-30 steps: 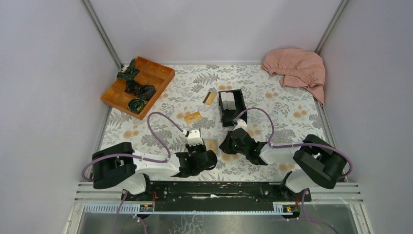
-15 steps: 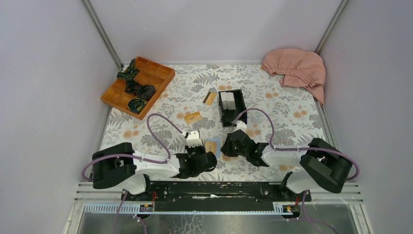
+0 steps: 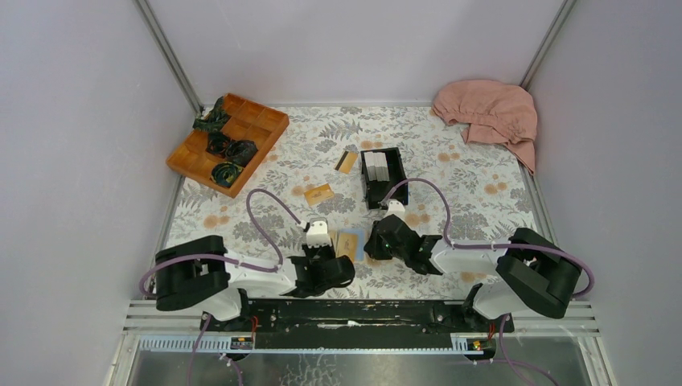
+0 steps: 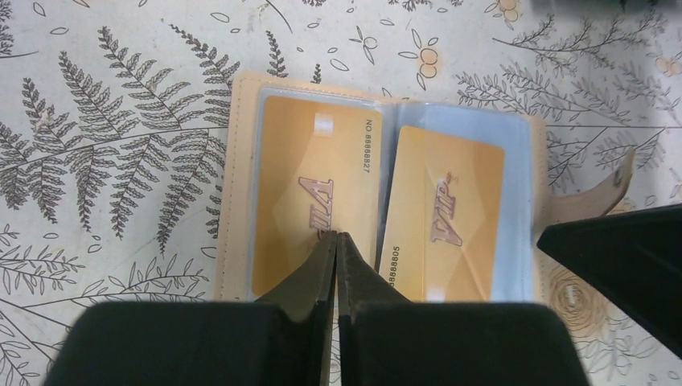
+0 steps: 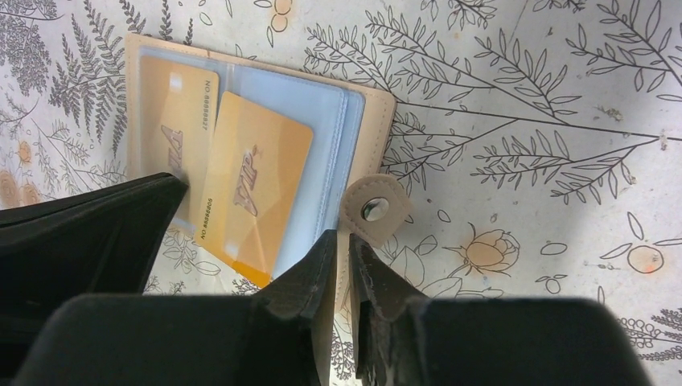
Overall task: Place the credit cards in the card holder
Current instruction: Insert the credit card into the card holder.
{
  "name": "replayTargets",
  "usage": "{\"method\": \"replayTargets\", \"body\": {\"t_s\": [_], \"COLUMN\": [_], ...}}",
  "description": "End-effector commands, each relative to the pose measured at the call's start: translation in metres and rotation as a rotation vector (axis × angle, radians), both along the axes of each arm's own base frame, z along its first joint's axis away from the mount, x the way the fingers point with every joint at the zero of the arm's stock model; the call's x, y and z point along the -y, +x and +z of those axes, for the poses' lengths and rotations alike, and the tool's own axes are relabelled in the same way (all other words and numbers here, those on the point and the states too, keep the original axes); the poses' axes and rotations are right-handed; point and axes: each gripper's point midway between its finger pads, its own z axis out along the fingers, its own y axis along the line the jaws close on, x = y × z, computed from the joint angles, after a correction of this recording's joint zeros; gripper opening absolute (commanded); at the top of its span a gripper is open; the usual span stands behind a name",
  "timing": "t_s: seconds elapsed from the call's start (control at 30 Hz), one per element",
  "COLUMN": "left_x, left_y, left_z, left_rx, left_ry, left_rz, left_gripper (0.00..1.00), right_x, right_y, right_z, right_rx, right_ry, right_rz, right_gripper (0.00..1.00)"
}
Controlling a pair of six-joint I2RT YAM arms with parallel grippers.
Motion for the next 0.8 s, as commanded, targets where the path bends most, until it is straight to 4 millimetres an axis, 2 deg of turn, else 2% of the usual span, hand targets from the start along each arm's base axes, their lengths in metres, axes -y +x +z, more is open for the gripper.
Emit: {"method": "replayTargets", "body": {"t_s": [0.0, 0.3, 0.77], "left_x": [0.008, 0.024, 0.035], "left_y": [0.0, -0.004, 0.0], "left_z": [-0.003, -0.009, 0.006], "left_rx": [0.007, -0.011, 0.025], "left_ry": [0.059, 0.077, 0.041], "left_rz": [-0.043, -0.09, -0.088], "left_gripper": [0.03, 0.02, 0.03], "right_x": [-0.012, -0.014, -0.017], "right_y": [0.01, 0.008, 0.006], "right_z": [0.015, 0.01, 0.008], "right_rx": [0.044, 0.035, 0.032], "right_ry": [0.024, 0.026, 0.03], "right_rz": [-0.008, 0.002, 0.006], "right_gripper": [0.18, 0.18, 0.18]}}
